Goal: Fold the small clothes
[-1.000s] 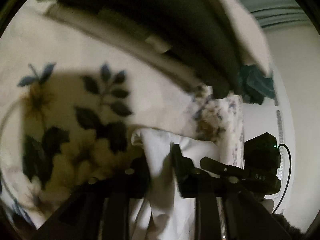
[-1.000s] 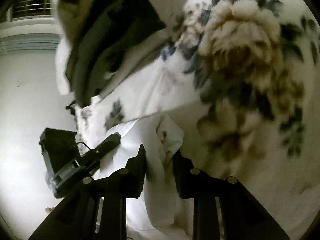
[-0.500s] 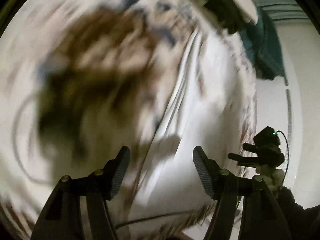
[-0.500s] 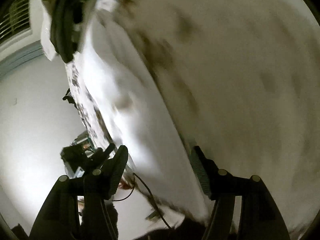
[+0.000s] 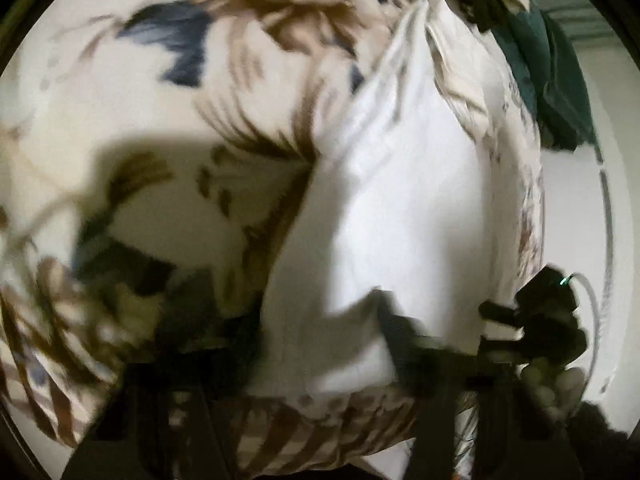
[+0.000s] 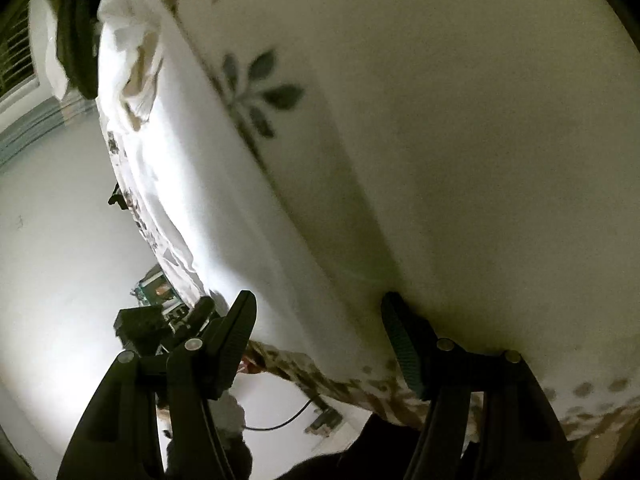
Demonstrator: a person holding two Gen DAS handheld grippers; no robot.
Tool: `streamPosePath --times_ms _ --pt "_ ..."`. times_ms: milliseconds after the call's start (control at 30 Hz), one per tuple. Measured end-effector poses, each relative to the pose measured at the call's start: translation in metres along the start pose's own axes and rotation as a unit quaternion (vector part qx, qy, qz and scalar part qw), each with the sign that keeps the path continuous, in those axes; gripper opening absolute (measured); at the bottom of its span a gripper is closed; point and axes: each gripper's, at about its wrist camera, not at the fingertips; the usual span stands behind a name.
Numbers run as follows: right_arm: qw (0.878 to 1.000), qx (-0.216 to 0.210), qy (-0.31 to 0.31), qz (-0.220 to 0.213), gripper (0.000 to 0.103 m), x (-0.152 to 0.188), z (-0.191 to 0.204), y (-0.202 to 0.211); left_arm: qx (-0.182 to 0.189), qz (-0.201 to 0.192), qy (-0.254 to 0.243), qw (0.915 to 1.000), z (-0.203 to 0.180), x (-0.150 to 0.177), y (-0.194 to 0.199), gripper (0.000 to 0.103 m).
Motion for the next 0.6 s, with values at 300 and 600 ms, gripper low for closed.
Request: streamPosePath --times_ms 300,600 --pt "0.999 -0.035 0.003 -0.007 0.006 0.020 0.021 0.010 0.061 -0.038 0.046 0.9963 -0.024 -0.008 0.025 0.004" --pt "0.991 -0.119 0.023 -0.064 0.006 -0.015 0.093 0.098 0.144 -0.121 0.043 0.9811 -0.068 -0.103 0.062 0.004"
Point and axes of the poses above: each gripper's, at about its wrist camera, not at the fingertips, and y roughly against the way its jaws point, z to its left, x to its underside, and after that the axes turned 15 degrees about x, right-handed
